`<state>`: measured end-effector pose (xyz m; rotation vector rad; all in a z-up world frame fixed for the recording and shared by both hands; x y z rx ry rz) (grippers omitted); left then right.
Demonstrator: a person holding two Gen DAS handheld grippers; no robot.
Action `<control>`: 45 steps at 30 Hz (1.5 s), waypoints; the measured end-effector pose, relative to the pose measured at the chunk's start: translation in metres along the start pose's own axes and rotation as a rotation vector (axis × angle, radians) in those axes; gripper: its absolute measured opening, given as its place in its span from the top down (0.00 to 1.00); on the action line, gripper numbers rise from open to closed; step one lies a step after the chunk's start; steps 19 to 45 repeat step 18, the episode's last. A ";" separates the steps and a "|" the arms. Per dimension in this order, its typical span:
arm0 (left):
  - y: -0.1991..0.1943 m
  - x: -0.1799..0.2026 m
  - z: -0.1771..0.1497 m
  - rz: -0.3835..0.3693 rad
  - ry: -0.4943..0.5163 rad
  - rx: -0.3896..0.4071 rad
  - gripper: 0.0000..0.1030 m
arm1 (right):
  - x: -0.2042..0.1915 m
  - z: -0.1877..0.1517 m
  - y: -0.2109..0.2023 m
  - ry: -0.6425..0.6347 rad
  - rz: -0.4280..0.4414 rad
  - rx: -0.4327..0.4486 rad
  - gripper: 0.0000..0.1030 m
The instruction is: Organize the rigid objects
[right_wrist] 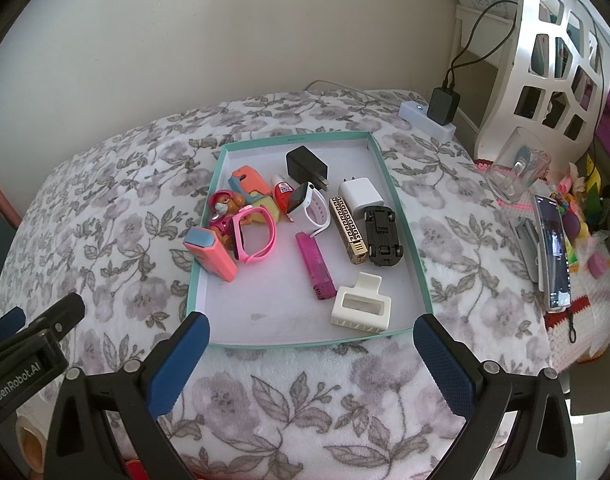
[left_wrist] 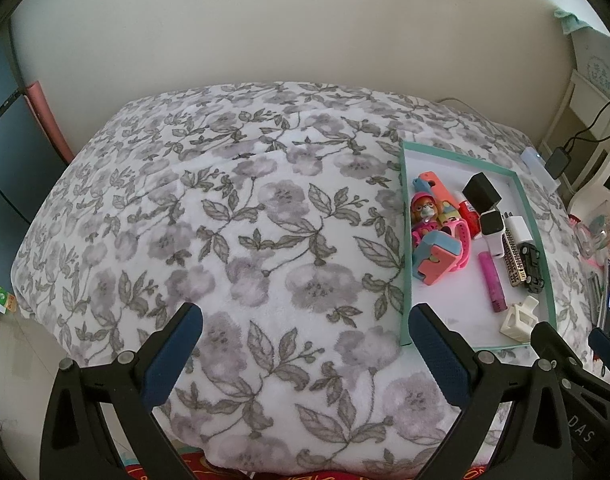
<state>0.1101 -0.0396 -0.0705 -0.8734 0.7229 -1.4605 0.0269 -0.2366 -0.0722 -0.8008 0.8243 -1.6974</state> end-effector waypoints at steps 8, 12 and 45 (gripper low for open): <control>-0.002 0.000 0.001 0.009 0.007 0.010 0.01 | 0.000 0.000 0.000 0.000 0.000 -0.001 0.00; -0.003 0.001 0.001 0.015 0.012 0.016 0.01 | 0.000 0.000 0.000 0.001 -0.001 -0.001 0.00; -0.007 0.003 0.002 0.023 0.029 0.036 0.01 | 0.000 0.000 0.000 0.001 -0.002 0.001 0.00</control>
Point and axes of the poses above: each gripper's, at about its wrist camera, not at the fingertips, and y roughly the way its jaws point, x to its right, z to its top, the point moved 7 cm from there along y, roughly the way its jaws point, and after that the axes turned 14 degrees about -y, right-handed, at the moved point
